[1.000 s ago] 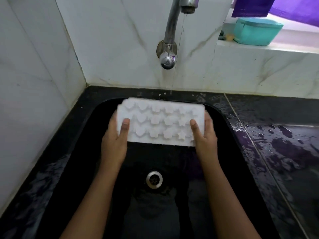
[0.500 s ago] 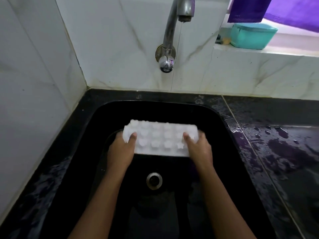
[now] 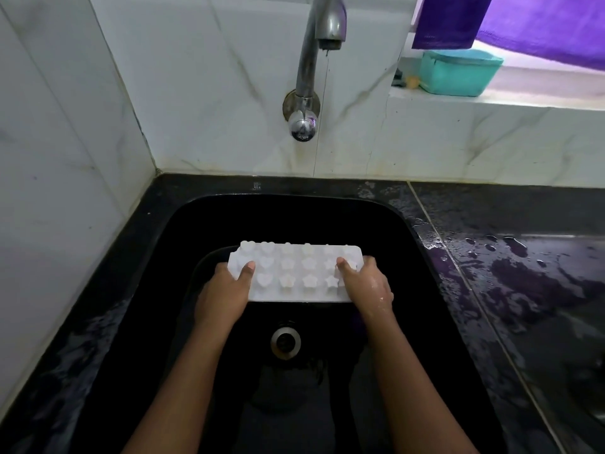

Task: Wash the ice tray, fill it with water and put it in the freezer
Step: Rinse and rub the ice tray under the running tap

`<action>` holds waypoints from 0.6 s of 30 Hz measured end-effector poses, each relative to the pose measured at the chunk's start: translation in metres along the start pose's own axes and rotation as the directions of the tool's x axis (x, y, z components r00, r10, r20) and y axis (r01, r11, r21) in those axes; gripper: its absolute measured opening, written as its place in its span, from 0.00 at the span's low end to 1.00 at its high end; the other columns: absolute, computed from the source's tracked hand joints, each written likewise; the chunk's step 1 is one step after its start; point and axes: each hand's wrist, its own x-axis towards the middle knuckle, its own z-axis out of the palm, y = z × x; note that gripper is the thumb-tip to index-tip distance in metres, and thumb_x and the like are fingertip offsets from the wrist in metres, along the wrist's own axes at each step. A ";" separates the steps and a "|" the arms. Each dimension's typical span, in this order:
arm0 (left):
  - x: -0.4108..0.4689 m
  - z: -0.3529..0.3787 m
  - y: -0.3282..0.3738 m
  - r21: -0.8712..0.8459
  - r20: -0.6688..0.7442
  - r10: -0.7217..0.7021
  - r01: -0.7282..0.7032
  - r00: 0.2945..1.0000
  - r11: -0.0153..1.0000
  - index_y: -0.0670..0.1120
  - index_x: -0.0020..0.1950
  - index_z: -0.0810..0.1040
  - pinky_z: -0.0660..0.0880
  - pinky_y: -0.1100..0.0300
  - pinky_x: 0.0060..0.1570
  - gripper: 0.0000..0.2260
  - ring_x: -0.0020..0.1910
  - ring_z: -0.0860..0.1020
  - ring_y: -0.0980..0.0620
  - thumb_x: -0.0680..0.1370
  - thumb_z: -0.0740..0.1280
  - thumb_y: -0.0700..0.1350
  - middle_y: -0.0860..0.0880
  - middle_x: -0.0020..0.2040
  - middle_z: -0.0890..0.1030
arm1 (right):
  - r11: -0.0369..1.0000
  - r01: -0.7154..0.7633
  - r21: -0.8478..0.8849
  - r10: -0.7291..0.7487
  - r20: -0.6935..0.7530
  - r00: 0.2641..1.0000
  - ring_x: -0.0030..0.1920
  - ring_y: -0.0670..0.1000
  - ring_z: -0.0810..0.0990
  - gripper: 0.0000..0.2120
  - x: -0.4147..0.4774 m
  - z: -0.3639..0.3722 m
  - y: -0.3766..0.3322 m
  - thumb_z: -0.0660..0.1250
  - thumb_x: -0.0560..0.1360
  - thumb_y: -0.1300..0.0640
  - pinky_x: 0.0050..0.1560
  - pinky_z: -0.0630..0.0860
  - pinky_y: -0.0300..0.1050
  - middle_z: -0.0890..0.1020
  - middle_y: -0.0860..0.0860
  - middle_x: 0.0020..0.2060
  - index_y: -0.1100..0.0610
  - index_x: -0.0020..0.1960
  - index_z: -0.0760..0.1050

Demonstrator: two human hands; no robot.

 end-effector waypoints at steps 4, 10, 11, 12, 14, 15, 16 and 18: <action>-0.007 -0.004 0.011 -0.188 -0.053 0.060 -0.069 0.997 0.980 0.47 0.70 0.70 0.68 0.56 0.52 0.20 0.61 0.76 0.44 0.81 0.62 0.55 0.49 0.60 0.78 | 0.988 0.043 0.145 -0.034 -0.065 0.997 0.61 0.58 0.73 0.24 -0.003 -0.012 -0.008 0.62 0.75 0.43 0.62 0.67 0.57 0.77 0.54 0.59 0.55 0.65 0.66; -0.050 -0.045 0.063 -0.425 -0.374 0.303 -0.452 0.877 0.784 0.47 0.74 0.65 0.71 0.66 0.55 0.22 0.62 0.75 0.55 0.81 0.64 0.45 0.53 0.63 0.75 | 0.782 0.545 0.303 -0.394 -0.437 0.808 0.59 0.53 0.74 0.26 -0.041 -0.065 -0.024 0.67 0.75 0.52 0.56 0.74 0.49 0.74 0.52 0.60 0.53 0.71 0.64; -0.058 -0.052 0.071 -0.403 -0.426 0.340 -0.512 0.839 0.759 0.47 0.75 0.64 0.71 0.69 0.56 0.23 0.61 0.75 0.58 0.81 0.64 0.47 0.54 0.64 0.74 | 0.739 0.604 0.299 -0.419 -0.498 0.759 0.59 0.51 0.74 0.26 -0.052 -0.076 -0.026 0.66 0.76 0.51 0.54 0.74 0.48 0.73 0.51 0.60 0.53 0.71 0.63; -0.059 -0.056 0.071 -0.347 -0.424 0.356 -0.512 0.833 0.786 0.47 0.75 0.64 0.71 0.67 0.57 0.23 0.61 0.75 0.58 0.81 0.64 0.49 0.53 0.65 0.75 | 0.748 0.611 0.257 -0.425 -0.522 0.740 0.59 0.51 0.74 0.26 -0.059 -0.080 -0.025 0.65 0.76 0.49 0.53 0.73 0.47 0.73 0.51 0.61 0.53 0.71 0.63; -0.041 -0.057 0.062 -0.117 -0.135 0.254 -0.270 0.958 0.956 0.44 0.71 0.70 0.74 0.58 0.58 0.26 0.59 0.78 0.47 0.78 0.65 0.57 0.46 0.64 0.78 | 0.917 0.392 0.073 -0.347 -0.338 0.875 0.60 0.56 0.73 0.25 -0.061 -0.085 -0.018 0.62 0.77 0.46 0.54 0.71 0.48 0.72 0.55 0.62 0.57 0.70 0.64; -0.039 -0.058 0.056 0.074 0.083 0.094 -0.100 0.992 0.992 0.42 0.68 0.73 0.75 0.53 0.58 0.28 0.57 0.79 0.42 0.76 0.65 0.60 0.41 0.62 0.79 | 0.972 0.221 -0.080 -0.229 -0.122 0.966 0.61 0.58 0.74 0.25 -0.061 -0.087 -0.010 0.61 0.78 0.44 0.55 0.70 0.48 0.73 0.58 0.63 0.60 0.68 0.66; -0.038 -0.057 0.049 0.236 0.209 -0.039 -0.011 0.977 0.972 0.40 0.66 0.75 0.75 0.50 0.58 0.28 0.56 0.79 0.39 0.76 0.64 0.61 0.37 0.59 0.80 | 0.972 0.115 -0.204 -0.106 0.057 0.993 0.61 0.59 0.74 0.26 -0.061 -0.088 -0.004 0.61 0.77 0.43 0.55 0.70 0.48 0.75 0.59 0.62 0.62 0.65 0.69; -0.048 -0.056 0.045 0.285 0.213 -0.058 -0.005 0.975 0.959 0.39 0.61 0.78 0.75 0.49 0.57 0.25 0.53 0.80 0.38 0.79 0.63 0.59 0.37 0.55 0.81 | 0.977 0.065 -0.205 -0.037 0.138 0.990 0.59 0.60 0.75 0.25 -0.067 -0.097 0.007 0.61 0.77 0.42 0.54 0.71 0.49 0.76 0.59 0.59 0.62 0.62 0.70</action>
